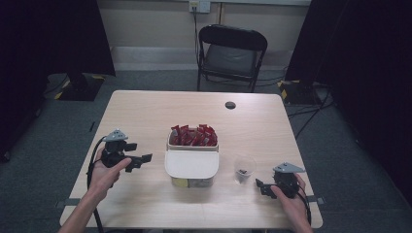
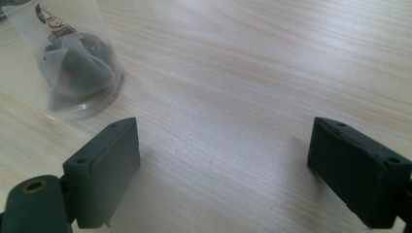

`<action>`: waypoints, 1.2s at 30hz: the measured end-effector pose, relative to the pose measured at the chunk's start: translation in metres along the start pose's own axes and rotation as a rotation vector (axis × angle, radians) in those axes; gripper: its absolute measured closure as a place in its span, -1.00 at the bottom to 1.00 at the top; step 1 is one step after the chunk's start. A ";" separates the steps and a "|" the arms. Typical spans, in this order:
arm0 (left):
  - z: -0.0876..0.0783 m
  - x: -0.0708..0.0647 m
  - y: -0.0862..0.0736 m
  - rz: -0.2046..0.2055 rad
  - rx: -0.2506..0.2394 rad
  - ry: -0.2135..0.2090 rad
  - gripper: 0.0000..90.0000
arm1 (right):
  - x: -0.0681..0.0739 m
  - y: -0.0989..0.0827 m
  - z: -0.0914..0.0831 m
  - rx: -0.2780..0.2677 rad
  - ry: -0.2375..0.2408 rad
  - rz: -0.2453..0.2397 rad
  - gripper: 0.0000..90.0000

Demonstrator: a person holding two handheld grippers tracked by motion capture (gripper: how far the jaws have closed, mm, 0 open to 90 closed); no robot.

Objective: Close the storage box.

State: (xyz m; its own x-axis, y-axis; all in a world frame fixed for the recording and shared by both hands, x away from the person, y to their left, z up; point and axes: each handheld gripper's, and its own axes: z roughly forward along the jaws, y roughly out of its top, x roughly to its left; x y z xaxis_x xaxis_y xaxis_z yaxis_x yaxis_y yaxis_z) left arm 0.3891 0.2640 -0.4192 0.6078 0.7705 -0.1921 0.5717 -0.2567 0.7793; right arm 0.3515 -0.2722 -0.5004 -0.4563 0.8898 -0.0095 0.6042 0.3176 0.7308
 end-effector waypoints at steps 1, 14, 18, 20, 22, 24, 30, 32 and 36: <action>0.000 0.003 -0.006 -0.005 0.012 0.012 -0.65 | 0.000 0.000 0.000 0.000 0.000 0.000 -0.76; -0.004 0.027 -0.039 -0.052 0.082 0.092 -0.63 | 0.000 0.000 0.000 0.000 0.001 0.000 -0.76; -0.002 0.036 -0.051 -0.059 0.114 0.110 -0.63 | 0.000 0.000 0.000 0.000 0.001 0.000 -0.76; -0.001 0.038 -0.053 -0.060 0.121 0.121 -0.63 | 0.000 0.000 0.000 0.000 0.000 0.000 -0.76; 0.001 0.042 -0.060 -0.066 0.143 0.137 -0.63 | 0.000 0.000 0.000 0.000 0.001 0.000 -0.76; 0.002 0.043 -0.062 -0.067 0.153 0.145 -0.63 | 0.000 0.000 0.000 0.000 0.000 0.000 -0.76; 0.005 0.051 -0.073 -0.077 0.152 0.178 -0.63 | 0.000 0.000 0.000 0.000 0.001 -0.001 -0.76; 0.005 0.050 -0.074 -0.070 0.150 0.178 -0.63 | 0.000 0.000 0.000 0.000 0.001 -0.001 -0.76; 0.008 0.045 -0.077 -0.021 0.144 0.214 -0.66 | 0.000 0.000 0.000 0.000 0.001 -0.001 -0.76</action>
State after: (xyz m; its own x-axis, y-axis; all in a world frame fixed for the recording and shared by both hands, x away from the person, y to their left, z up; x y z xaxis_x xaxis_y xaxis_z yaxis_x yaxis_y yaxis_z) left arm 0.3770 0.3135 -0.4928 0.4736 0.8784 -0.0646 0.6645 -0.3083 0.6807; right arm 0.3516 -0.2722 -0.5004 -0.4572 0.8893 -0.0097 0.6037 0.3184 0.7309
